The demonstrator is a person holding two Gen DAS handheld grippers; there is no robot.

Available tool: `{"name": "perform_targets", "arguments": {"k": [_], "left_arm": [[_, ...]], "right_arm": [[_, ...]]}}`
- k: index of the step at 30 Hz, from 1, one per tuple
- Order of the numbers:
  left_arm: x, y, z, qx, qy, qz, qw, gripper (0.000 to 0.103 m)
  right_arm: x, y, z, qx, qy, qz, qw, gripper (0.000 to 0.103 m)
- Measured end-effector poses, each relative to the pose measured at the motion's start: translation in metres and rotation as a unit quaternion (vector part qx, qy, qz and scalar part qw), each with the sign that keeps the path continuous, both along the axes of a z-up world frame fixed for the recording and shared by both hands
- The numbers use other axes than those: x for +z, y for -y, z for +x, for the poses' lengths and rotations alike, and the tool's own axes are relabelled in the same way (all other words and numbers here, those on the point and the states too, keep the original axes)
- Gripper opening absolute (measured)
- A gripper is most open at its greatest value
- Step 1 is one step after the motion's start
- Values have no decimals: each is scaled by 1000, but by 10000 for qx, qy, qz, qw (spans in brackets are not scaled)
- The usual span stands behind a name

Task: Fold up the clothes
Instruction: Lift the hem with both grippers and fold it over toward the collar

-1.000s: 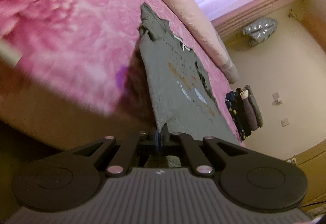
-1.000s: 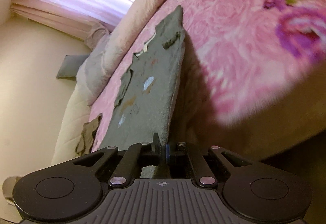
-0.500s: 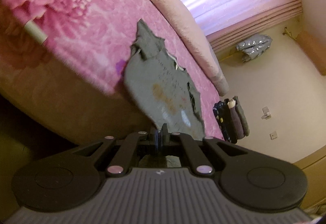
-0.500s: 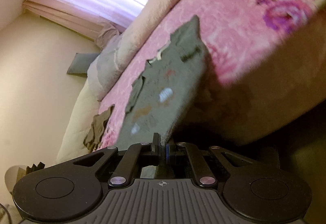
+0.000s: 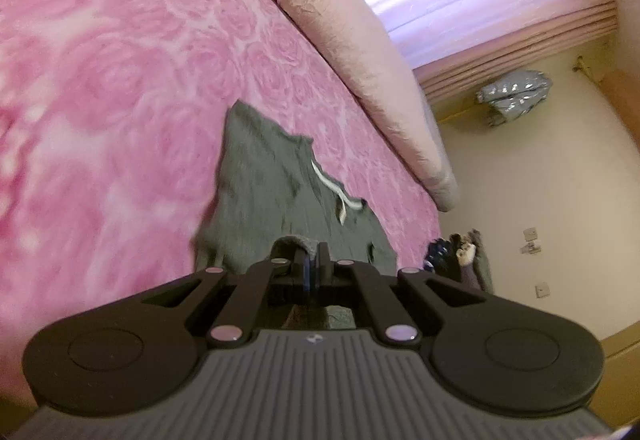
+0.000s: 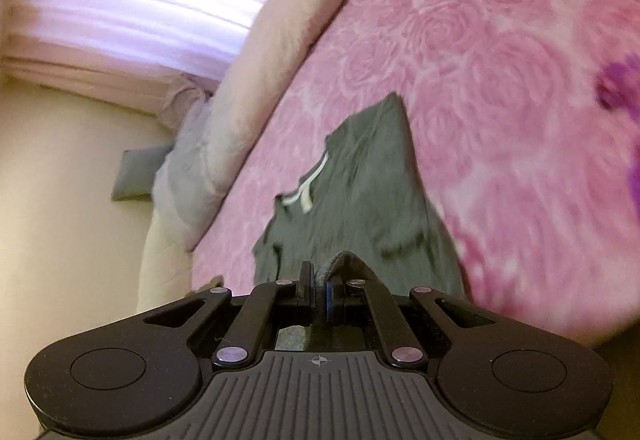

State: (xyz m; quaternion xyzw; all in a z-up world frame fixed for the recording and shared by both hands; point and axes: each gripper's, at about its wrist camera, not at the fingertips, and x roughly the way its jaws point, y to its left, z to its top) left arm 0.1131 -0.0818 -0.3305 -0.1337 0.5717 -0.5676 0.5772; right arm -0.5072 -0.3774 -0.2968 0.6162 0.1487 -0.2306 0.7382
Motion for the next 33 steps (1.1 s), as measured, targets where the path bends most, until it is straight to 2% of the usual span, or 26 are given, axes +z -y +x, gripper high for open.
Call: {"name": "perform_targets", "arguments": {"k": [6,9,11,13,14,15,16,17,19,21,22,23,24,26,27,30,32,33], "left_arm": [[-36,96,40,79,-145,276,9995,0],[-71,136,60,385,-573,502,9964,0],[-92,153,72,765,-878,699,9907,3],[-112,168,85,1129,-1148,873,9831,6],[-115,169,89,1248,-1149,859,9818,9],[-115,167,92,1309,-1087,765,9824,11],[-114,165,95,1371,-1025,672,9829,12],[-112,163,96,1410,-910,567,9842,12],[-95,152,89,1248,-140,319,9916,12],[-73,140,68,723,884,161,9933,11],[-63,135,55,374,1323,119,9904,11],[-56,131,40,26,1734,104,9848,11],[-53,131,21,-317,2072,170,9776,11],[-48,129,-16,-1001,2732,299,9563,10],[-47,130,-33,-1304,3011,367,9439,10],[-60,147,-59,-1711,3459,700,9199,10],[-70,165,-64,-1704,3665,889,9104,10],[-73,173,-64,-1708,3683,913,9093,9]], "right_arm": [[-32,98,53,-9,-316,248,9992,3],[-63,135,69,-343,-250,661,9969,3],[-90,158,75,-710,-119,1032,9921,4],[-116,180,81,-1075,13,1400,9843,20],[-129,192,84,-1257,79,1582,9793,54],[-136,197,82,-1466,269,1652,9749,70],[-141,200,75,-1694,549,1638,9703,71],[-140,199,69,-1756,693,1494,9706,71],[-131,196,57,-1642,787,1017,9780,71],[-106,179,50,-1152,322,-128,9927,71],[-92,167,49,-883,-30,-763,9932,71],[-81,150,53,-573,-461,-1368,9879,70],[-72,130,59,-217,-923,-1959,9760,53],[-58,93,74,472,-1756,-2958,9378,35],[-59,78,83,767,-1993,-3181,9237,34],[-68,52,114,1496,-2382,-3519,8928,34],[-77,47,136,1782,-2585,-3614,8780,34],[-82,48,148,1866,-2741,-3637,8705,34]]}}
